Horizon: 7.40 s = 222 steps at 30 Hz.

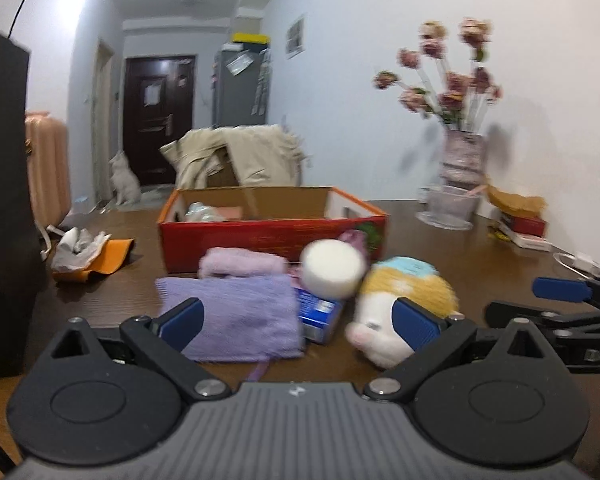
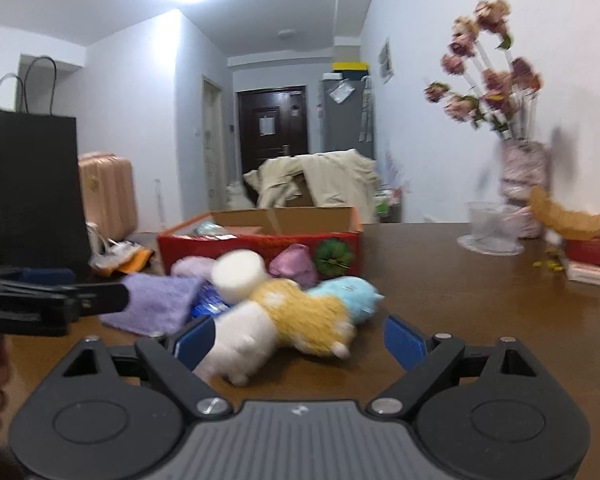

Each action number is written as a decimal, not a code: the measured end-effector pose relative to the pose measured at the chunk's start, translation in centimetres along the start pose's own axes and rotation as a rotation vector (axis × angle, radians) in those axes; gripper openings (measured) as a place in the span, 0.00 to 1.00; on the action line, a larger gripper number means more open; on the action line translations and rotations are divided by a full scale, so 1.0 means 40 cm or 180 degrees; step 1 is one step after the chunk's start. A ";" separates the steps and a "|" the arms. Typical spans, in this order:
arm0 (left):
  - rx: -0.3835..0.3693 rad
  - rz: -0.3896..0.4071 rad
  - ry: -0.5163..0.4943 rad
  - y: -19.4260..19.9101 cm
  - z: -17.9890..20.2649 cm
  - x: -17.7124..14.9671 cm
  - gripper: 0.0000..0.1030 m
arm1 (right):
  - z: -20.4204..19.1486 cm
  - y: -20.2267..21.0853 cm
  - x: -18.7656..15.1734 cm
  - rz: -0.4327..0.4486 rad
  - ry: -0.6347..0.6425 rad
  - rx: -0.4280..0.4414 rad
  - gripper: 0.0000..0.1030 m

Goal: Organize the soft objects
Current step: 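Reach both tools to the lavender cloth pouch and close on it, then carry the lavender pouch into the box with both tools and release it, then grasp the white wedge sponge with the left tool while the right tool grasps the white round sponge, then lower both sponges into the box and open both tools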

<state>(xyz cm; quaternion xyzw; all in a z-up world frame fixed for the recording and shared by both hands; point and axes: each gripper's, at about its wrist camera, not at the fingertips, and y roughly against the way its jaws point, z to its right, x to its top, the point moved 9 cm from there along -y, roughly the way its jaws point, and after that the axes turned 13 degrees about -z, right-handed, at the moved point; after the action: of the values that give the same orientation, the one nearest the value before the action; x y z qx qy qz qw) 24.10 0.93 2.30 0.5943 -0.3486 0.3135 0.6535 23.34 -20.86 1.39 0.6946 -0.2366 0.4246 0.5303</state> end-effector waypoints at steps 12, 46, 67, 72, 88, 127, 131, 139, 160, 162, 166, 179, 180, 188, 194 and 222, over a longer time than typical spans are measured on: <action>-0.0093 -0.0479 0.0468 -0.183 -0.290 0.038 0.76 | -0.225 -0.296 0.116 -0.0609 -0.0103 0.0610 0.63; -0.0656 -0.0195 0.0572 -0.114 -0.186 0.360 0.07 | -0.237 -0.224 0.415 -0.0097 0.0281 0.0864 0.03; 0.0146 -0.0742 0.0478 -0.575 -0.326 0.334 0.11 | -0.187 -0.888 0.398 -0.1721 -0.0368 0.0747 0.09; 0.0073 -0.0674 0.0444 -0.553 -0.320 0.319 0.27 | -0.202 -0.874 0.409 -0.1726 -0.0084 0.0668 0.21; -0.0056 -0.0119 0.0198 -0.313 -0.220 0.438 0.65 | -0.085 -0.465 0.609 -0.0556 0.0180 0.0059 0.55; -0.0184 0.0321 -0.0240 0.109 0.010 -0.051 1.00 | -0.083 0.088 -0.060 0.0082 0.0152 -0.0248 0.97; -0.0100 0.0270 -0.0197 0.066 -0.019 -0.021 1.00 | -0.067 0.060 -0.021 0.0118 0.0067 -0.0235 0.97; -0.0014 -0.0042 0.0082 -0.104 -0.117 0.079 1.00 | -0.064 -0.072 0.117 0.0071 -0.0046 -0.0138 0.95; -0.0144 -0.0877 0.0431 -0.382 -0.210 0.054 0.35 | -0.156 -0.416 0.160 -0.0617 0.0165 0.0260 0.55; -0.0114 -0.0844 0.0429 -0.358 -0.208 0.063 0.35 | -0.160 -0.394 0.168 -0.0573 0.0177 0.0284 0.55; -0.0090 -0.0667 0.0392 -0.272 -0.184 0.090 0.35 | -0.161 -0.311 0.186 -0.0392 0.0246 0.0291 0.55; -0.0113 -0.0340 0.0258 -0.047 -0.090 0.118 0.35 | -0.126 -0.097 0.159 -0.0162 0.0170 0.0272 0.55; -0.0134 -0.0308 0.0233 -0.043 -0.085 0.131 0.35 | -0.127 -0.092 0.165 -0.0149 0.0188 0.0278 0.55; -0.0259 -0.0294 0.0148 -0.206 -0.099 0.366 0.36 | -0.057 -0.219 0.370 -0.0221 0.0165 0.0414 0.55; -0.0134 -0.0568 0.0408 -0.483 -0.179 0.476 0.36 | -0.016 -0.510 0.532 -0.0644 -0.0037 0.0552 0.55; -0.0139 -0.0739 0.0698 -0.552 -0.259 0.489 0.75 | -0.002 -0.815 0.668 -0.1035 -0.0306 0.0498 0.70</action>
<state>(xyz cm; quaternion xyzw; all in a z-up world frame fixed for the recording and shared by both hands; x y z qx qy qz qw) 54.10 9.01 5.65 0.5784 -0.2110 0.2912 0.7322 62.81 -6.90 6.40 0.7823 -0.1126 0.3166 0.5244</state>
